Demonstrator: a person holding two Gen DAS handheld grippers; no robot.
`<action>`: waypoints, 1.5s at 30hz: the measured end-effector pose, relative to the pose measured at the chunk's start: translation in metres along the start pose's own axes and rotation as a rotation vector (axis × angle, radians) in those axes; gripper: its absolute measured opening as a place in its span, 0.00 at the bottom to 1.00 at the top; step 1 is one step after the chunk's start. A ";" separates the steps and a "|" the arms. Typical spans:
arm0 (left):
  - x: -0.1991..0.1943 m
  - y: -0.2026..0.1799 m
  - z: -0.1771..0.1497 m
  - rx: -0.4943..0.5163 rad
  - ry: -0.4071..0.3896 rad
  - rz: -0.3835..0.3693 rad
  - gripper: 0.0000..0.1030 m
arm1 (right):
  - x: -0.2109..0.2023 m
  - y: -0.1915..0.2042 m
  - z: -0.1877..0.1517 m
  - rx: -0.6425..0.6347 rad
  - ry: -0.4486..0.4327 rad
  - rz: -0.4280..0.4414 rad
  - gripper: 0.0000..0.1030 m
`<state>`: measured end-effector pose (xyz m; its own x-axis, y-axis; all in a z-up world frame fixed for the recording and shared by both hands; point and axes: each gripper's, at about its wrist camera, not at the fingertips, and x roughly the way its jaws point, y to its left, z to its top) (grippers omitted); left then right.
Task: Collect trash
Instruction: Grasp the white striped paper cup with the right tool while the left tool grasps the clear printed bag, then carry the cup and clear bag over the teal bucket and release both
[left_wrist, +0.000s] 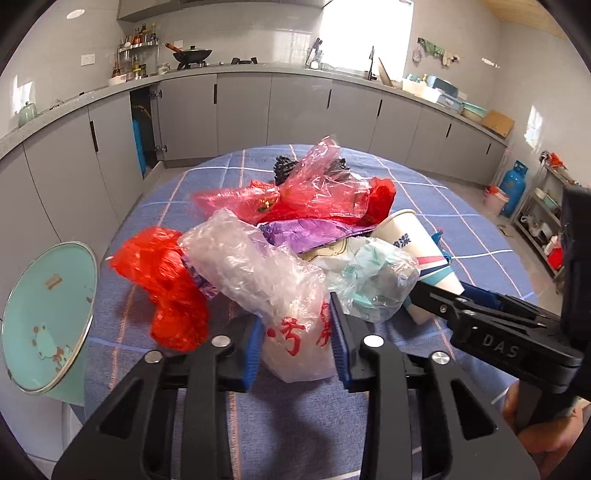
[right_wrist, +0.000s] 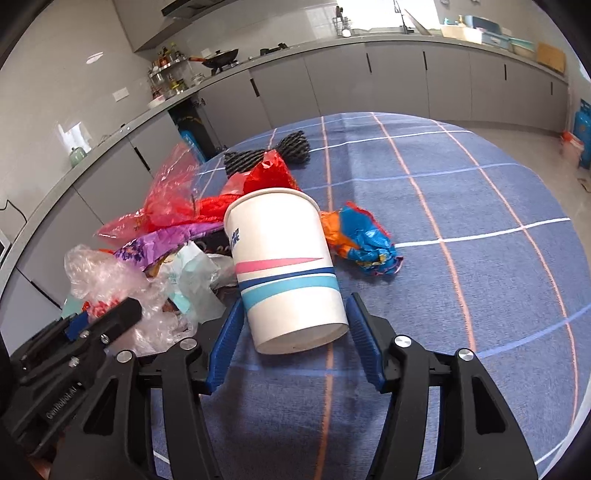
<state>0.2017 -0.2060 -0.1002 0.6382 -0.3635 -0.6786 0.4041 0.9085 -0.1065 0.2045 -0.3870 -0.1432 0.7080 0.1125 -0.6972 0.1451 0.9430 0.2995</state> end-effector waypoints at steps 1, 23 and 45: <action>-0.002 0.002 0.000 -0.003 -0.003 -0.008 0.27 | -0.001 0.001 0.000 0.000 -0.002 -0.002 0.55; -0.113 0.083 0.004 -0.105 -0.239 0.084 0.26 | -0.091 0.064 -0.002 -0.006 -0.230 0.033 0.55; -0.145 0.232 -0.037 -0.348 -0.221 0.356 0.26 | -0.022 0.241 -0.011 -0.270 -0.092 0.260 0.55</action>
<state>0.1788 0.0651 -0.0539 0.8336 -0.0214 -0.5519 -0.0792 0.9843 -0.1578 0.2159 -0.1586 -0.0627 0.7582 0.3417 -0.5552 -0.2262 0.9366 0.2676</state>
